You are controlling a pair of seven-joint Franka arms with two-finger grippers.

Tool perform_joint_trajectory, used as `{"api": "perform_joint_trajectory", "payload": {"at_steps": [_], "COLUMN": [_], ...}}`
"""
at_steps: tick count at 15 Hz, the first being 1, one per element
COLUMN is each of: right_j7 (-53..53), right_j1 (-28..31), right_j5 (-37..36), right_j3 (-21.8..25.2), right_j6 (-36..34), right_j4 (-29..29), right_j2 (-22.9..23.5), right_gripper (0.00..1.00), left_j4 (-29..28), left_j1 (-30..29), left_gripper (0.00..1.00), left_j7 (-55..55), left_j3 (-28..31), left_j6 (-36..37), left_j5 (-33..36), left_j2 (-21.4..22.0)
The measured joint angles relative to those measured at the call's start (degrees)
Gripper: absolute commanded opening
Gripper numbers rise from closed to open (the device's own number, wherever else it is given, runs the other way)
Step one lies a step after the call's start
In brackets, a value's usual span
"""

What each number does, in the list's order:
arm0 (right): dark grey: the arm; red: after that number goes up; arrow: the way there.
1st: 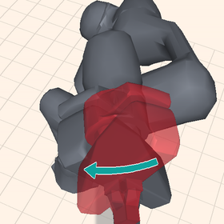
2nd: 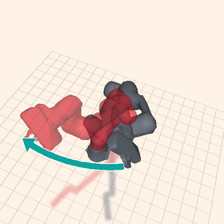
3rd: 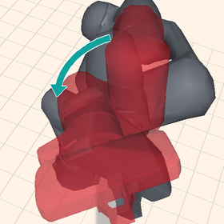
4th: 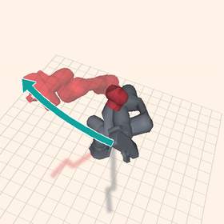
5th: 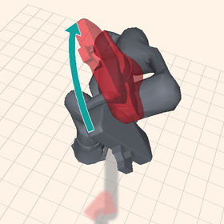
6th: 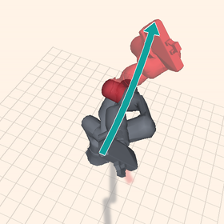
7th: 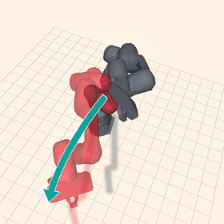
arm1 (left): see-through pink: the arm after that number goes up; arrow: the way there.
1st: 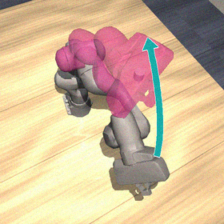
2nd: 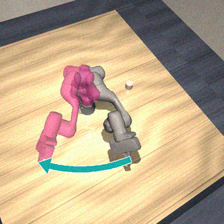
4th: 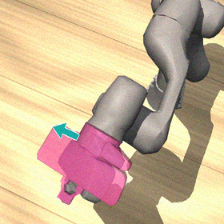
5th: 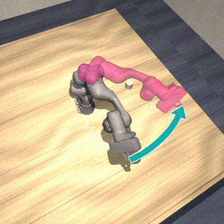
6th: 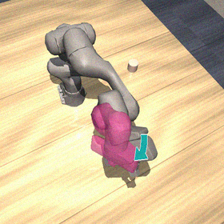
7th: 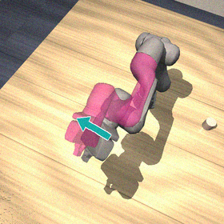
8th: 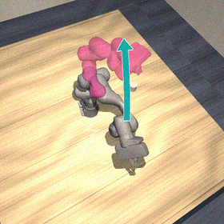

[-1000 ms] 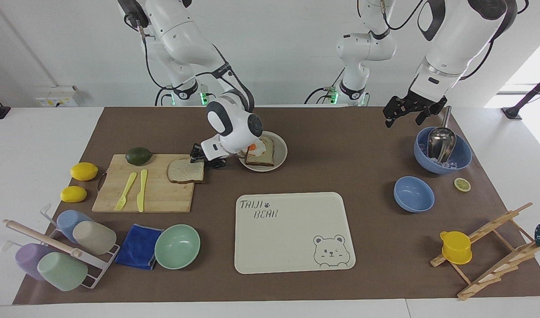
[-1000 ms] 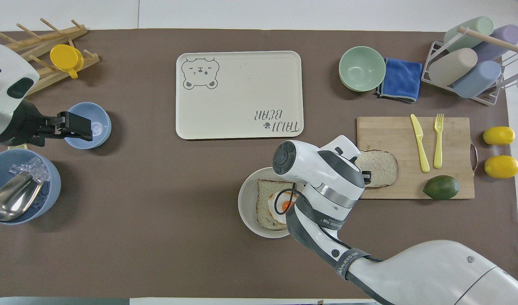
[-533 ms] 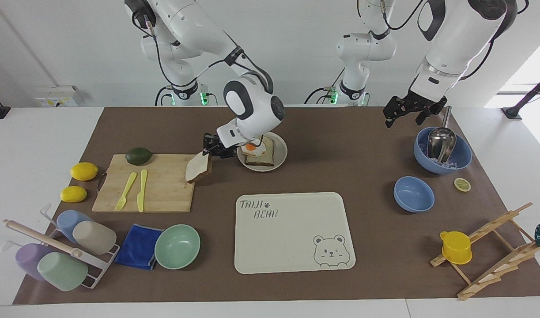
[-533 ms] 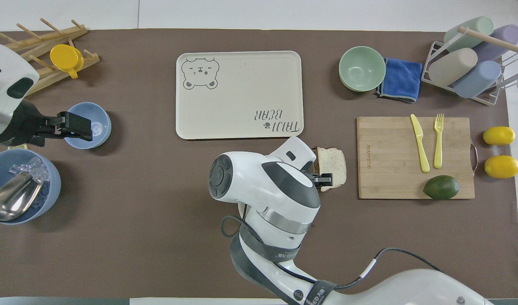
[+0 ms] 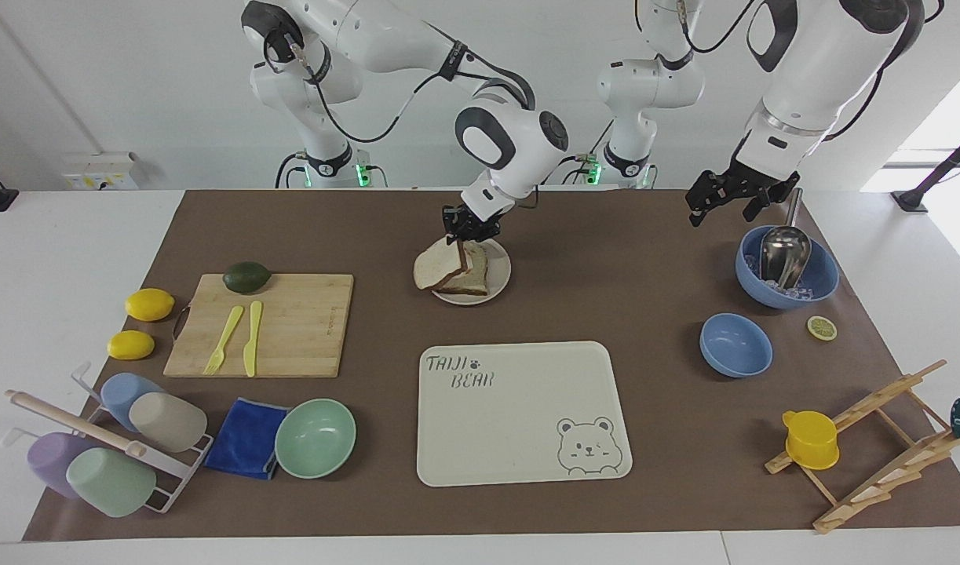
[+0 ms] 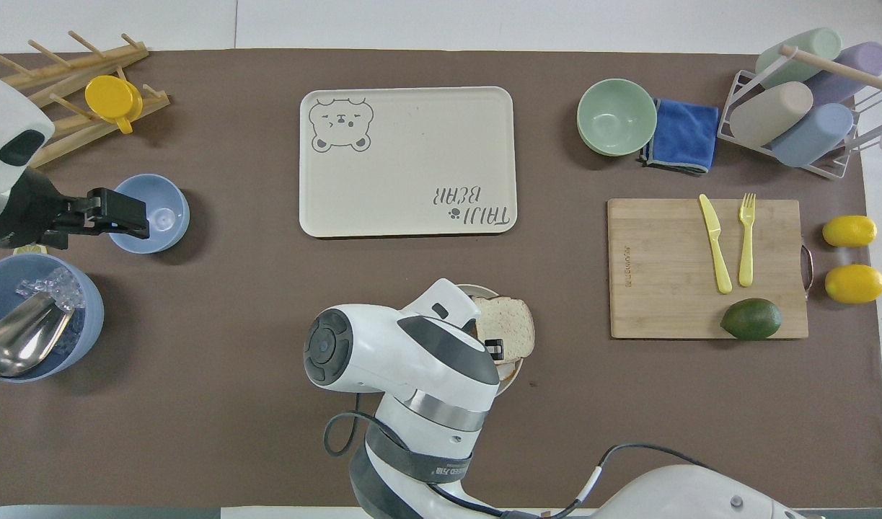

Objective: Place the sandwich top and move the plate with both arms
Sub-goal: 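Lower the bread onto the egg and open the right gripper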

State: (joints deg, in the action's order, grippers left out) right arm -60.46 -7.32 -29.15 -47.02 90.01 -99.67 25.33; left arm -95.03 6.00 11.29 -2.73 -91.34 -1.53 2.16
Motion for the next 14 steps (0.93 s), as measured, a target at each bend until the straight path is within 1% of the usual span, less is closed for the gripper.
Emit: {"api": "perform_joint_trajectory", "payload": {"at_steps": [2,6,7,8,9,10,14], "right_j7": [-0.06,-0.11,-0.12,-0.4,-1.15,-1.7,-2.02], "right_j1": [0.01,0.09,0.09,0.11,0.16,0.2,0.34], "right_j5": [1.59,2.14,2.16,2.17,2.2,2.29,4.32], "right_j3": [-0.04,-0.05,-0.06,-0.06,-0.06,-0.06,0.29], "right_j6": [3.16,4.45,4.83,5.66,6.65,7.62,10.86], "right_j4": [-0.02,-0.18,-0.37,-0.73,-1.16,-1.56,-1.6], "right_j2": [0.2,0.27,0.33,0.4,0.47,0.54,-0.07], "right_gripper": [0.0,0.0,0.07,0.5,0.86,1.0,1.0], "left_j4": [0.0,-0.15,-0.18,-0.23,-0.3,-0.38,-0.91], "left_j1": [-0.44,-0.47,-0.47,-0.47,-0.47,-0.47,-0.47], "left_gripper": [1.0,1.0,1.0,1.0,1.0,1.0,1.0], "left_j7": [0.0,0.0,0.0,0.0,0.0,0.0,0.0], "left_j3": [-0.01,-0.03,-0.03,-0.03,-0.03,-0.03,-0.07], "left_j6": [-0.03,-0.19,-0.22,-0.22,-0.23,-0.24,-0.7], "left_j5": [0.0,0.0,0.0,0.0,0.0,0.0,0.0], "left_j2": [0.0,0.0,0.0,0.0,0.0,0.01,0.09]}}
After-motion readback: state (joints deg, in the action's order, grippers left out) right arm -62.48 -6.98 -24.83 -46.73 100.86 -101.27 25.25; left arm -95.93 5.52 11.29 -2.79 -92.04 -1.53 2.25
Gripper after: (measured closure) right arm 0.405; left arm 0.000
